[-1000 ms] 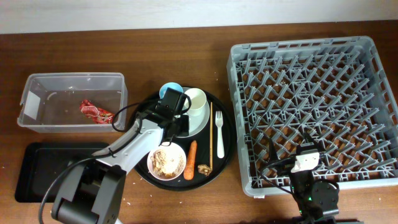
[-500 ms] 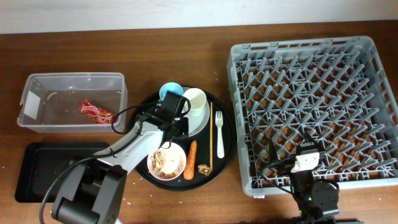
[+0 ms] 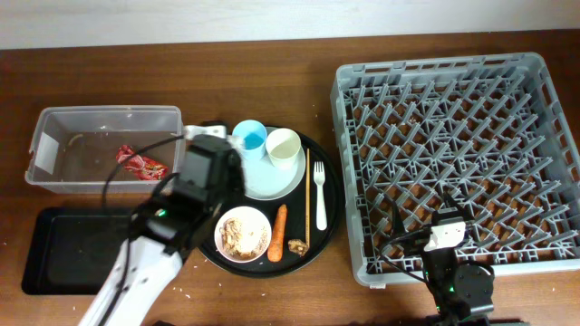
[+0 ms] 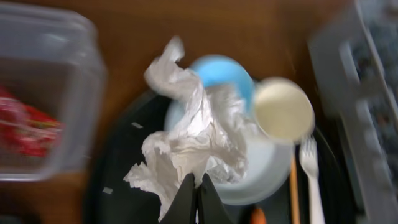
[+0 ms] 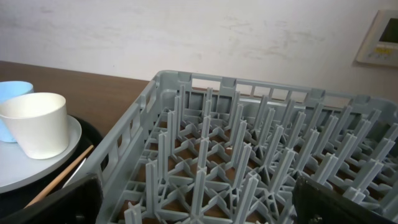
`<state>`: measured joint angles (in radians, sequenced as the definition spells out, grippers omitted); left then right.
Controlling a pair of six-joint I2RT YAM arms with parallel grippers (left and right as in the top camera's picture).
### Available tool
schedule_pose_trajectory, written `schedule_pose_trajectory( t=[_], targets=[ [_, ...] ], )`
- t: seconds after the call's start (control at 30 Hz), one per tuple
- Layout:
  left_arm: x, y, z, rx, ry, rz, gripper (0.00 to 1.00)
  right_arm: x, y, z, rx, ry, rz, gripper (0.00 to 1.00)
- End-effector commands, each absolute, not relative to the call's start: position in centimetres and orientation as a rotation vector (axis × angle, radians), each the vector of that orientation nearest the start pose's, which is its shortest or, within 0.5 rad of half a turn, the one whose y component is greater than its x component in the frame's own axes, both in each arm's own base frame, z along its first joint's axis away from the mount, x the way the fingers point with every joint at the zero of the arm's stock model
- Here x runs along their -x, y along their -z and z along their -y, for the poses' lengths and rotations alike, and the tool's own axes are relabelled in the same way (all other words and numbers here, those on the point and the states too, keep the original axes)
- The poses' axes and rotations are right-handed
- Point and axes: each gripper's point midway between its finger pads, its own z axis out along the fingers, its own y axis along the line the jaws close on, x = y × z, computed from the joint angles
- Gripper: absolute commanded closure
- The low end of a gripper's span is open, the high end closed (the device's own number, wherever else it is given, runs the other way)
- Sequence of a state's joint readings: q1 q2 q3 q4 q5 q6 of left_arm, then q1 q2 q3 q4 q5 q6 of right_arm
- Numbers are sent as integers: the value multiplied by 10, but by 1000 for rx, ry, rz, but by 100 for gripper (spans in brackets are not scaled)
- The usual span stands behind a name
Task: Sort waste into correct bins and load items into the dishwasher rack
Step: 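Carry the tissue left and release it into the clear bin, then move left gripper to the rice bowl and grasp its rim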
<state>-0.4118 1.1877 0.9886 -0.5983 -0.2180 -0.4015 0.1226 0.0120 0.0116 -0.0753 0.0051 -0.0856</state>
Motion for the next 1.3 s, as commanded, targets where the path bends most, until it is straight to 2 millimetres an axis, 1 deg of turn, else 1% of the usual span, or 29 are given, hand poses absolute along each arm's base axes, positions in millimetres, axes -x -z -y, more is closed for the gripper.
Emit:
schedule_pose_trajectory(
  t=[0.0,0.07,0.1,0.13,0.17,0.2,0.27,0.3,0.37,0.43,0.5,0.57,0.6,0.63,0.67,0.7,0.73,0.77,0.8,0.83,0.87,0.9,0.97,1.03,1.13,1.2,1.23,1.27],
  targets=[
    [-334,-238,38,356,-19,-2166,100,-244,-155,-31,174,-31,-1642,1],
    [-338,-235,-2,490,-90,-2149,100,-244,-155,-31,174,-31,-1642,1],
    [-342,-225,-26,573,-126,-2159,100,-244,-155,-31,174,-31,-1642,1],
    [-345,-217,-35,602,-142,-2175,99,-244,-155,-31,174,-31,-1642,1],
    [-350,-203,-46,641,-151,-2208,99,-244,-155,-31,174,-31,-1642,2],
    [-360,-185,-52,670,-117,-2246,99,-244,-155,-31,174,-31,-1642,1],
    [-373,-167,-54,686,-60,-2276,99,-244,-155,-31,174,-31,-1642,1],
    [-383,-150,-55,693,-50,-2302,99,-244,-155,-31,174,-31,-1642,1],
    [-395,-125,-53,693,-43,-2343,94,-244,-155,-31,174,-31,-1642,1],
    [-397,-116,-52,694,-40,-2361,89,-244,-155,-31,174,-31,-1642,1],
    [-401,-118,-52,691,-35,-2344,45,-244,-155,-31,174,-31,-1642,1],
    [-405,-121,-52,687,-30,-2327,38,-244,-155,-31,174,-31,-1642,1],
    [-408,-128,-53,684,-24,-2309,38,-244,-155,-31,174,-31,-1642,1],
    [-413,-144,-46,648,30,-2290,38,-244,-155,-31,174,-31,-1642,1],
    [-414,-152,-40,615,70,-2284,38,-244,-155,-31,174,-31,-1642,1],
    [-412,-173,-28,574,156,-2265,38,-244,-155,-31,174,-31,-1642,1],
    [-401,-199,-9,506,275,-2243,38,-244,-155,-31,174,-31,-1642,1],
    [-392,-207,3,471,342,-2251,35,-244,-155,-31,174,-31,-1642,1],
    [-373,-217,22,422,423,-2278,32,-244,-155,-31,174,-31,-1642,1],
    [-350,-216,39,387,481,-2341,24,-244,-155,-31,174,-31,-1642,1],
    [-333,-211,50,369,513,-2403,22,-244,-155,-31,174,-31,-1642,2],
    [-309,-198,67,344,556,-2512,22,-244,-155,-31,174,-31,-1642,1],
    [-282,-184,89,277,575,-2642,23,-244,-155,-31,174,-31,-1642,1],
    [-273,-182,106,193,583,-2670,23,-244,-155,-31,174,-31,-1642,1],
    [-270,-177,114,95,412,-2671,23,-244,-155,-31,174,-31,-1642,1],
    [-272,-179,119,95,388,-2651,22,-244,-155,-31,174,-31,-1642,1],
    [-276,-181,119,96,389,-2631,21,-244,-155,-31,174,-31,-1642,1],
    [-285,-186,119,101,380,-2587,21,-244,-155,-31,174,-31,-1642,1]
  ],
)
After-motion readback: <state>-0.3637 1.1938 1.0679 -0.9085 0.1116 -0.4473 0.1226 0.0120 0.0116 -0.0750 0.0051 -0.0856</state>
